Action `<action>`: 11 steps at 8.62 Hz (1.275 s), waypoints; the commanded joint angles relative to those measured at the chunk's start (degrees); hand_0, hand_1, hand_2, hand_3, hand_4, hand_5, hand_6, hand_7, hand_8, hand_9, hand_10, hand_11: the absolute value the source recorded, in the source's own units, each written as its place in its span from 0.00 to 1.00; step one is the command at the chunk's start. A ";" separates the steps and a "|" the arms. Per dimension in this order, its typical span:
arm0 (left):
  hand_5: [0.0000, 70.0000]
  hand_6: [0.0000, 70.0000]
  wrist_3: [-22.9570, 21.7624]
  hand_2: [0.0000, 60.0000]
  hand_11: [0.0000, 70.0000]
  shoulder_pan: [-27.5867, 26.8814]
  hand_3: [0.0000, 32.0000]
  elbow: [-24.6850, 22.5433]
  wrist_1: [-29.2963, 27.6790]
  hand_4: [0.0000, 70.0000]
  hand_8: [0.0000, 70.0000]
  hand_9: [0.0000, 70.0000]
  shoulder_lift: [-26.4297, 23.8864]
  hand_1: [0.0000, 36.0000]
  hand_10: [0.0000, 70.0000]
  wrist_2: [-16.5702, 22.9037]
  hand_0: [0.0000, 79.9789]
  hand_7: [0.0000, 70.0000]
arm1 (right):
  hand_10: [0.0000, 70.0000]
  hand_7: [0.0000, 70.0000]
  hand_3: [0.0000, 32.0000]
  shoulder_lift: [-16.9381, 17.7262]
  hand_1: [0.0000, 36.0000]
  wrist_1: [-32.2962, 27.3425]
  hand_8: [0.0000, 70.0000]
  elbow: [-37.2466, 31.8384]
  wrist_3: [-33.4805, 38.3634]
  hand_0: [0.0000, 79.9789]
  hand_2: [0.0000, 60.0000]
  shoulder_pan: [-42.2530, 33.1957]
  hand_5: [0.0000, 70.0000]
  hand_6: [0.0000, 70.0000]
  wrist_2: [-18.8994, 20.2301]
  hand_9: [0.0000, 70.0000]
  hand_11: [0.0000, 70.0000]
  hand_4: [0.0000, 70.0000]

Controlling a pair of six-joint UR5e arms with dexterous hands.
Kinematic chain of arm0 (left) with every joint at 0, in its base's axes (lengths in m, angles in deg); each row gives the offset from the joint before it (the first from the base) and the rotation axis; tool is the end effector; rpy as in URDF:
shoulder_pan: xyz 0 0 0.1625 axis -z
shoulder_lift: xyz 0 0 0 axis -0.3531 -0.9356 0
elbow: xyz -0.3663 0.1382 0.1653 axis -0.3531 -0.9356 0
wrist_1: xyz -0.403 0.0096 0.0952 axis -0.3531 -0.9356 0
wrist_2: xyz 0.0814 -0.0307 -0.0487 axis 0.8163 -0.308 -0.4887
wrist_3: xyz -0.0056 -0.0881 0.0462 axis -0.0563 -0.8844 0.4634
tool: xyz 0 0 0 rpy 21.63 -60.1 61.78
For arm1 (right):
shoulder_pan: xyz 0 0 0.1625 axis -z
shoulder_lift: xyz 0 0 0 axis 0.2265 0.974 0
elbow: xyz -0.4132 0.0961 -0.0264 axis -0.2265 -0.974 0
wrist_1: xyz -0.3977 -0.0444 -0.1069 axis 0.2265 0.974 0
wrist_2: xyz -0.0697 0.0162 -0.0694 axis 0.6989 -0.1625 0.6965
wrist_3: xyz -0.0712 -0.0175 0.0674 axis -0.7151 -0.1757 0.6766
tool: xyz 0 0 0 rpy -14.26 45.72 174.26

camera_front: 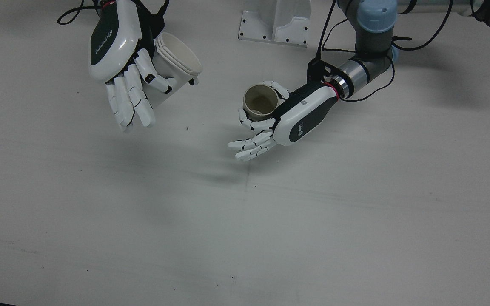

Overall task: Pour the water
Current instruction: 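Tilt the white cup with the right hand over the beige cup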

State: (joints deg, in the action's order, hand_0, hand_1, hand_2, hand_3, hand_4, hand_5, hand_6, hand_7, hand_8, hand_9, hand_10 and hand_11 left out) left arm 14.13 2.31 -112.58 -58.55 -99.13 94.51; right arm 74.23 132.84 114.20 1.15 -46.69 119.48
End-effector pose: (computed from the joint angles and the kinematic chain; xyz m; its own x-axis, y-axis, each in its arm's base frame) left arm 0.5052 -0.4093 0.2851 -0.8470 -0.4234 -0.3216 0.0490 0.5401 -0.8402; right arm -0.2926 -0.4330 0.2647 -0.6408 -0.3221 0.6968 -0.7600 0.3943 -0.5166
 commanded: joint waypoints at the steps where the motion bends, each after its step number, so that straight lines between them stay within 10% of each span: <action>1: 0.84 0.12 0.58 0.83 0.13 -1.27 0.00 0.03 0.01 0.56 0.08 0.13 -0.68 0.77 0.07 -0.03 0.69 0.26 | 0.07 0.15 0.00 -1.84 0.62 1.04 0.02 0.45 -11.20 0.64 0.49 -0.67 1.00 0.11 4.14 0.06 0.12 0.20; 5: 0.84 0.12 0.75 0.83 0.13 -1.10 0.00 0.82 -0.17 0.56 0.09 0.13 -0.85 0.76 0.07 0.14 0.69 0.26 | 0.05 0.11 0.00 -1.07 0.60 2.60 0.00 5.78 -23.85 0.63 0.46 -1.12 0.98 0.09 9.78 0.02 0.09 0.18; 11: 0.84 0.12 0.67 0.80 0.13 -0.83 0.00 0.74 -0.17 0.56 0.09 0.13 -0.85 0.74 0.07 0.50 0.69 0.26 | 0.03 0.03 0.00 -0.45 0.50 7.02 0.00 6.96 -24.52 0.60 0.41 -3.57 0.79 0.05 10.93 0.02 0.06 0.20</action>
State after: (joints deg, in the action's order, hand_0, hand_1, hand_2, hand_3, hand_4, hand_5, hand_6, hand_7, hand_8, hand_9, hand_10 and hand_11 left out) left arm 14.83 1.45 -111.84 -58.71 -100.01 94.92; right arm 73.24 139.70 121.71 -23.55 -49.15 130.67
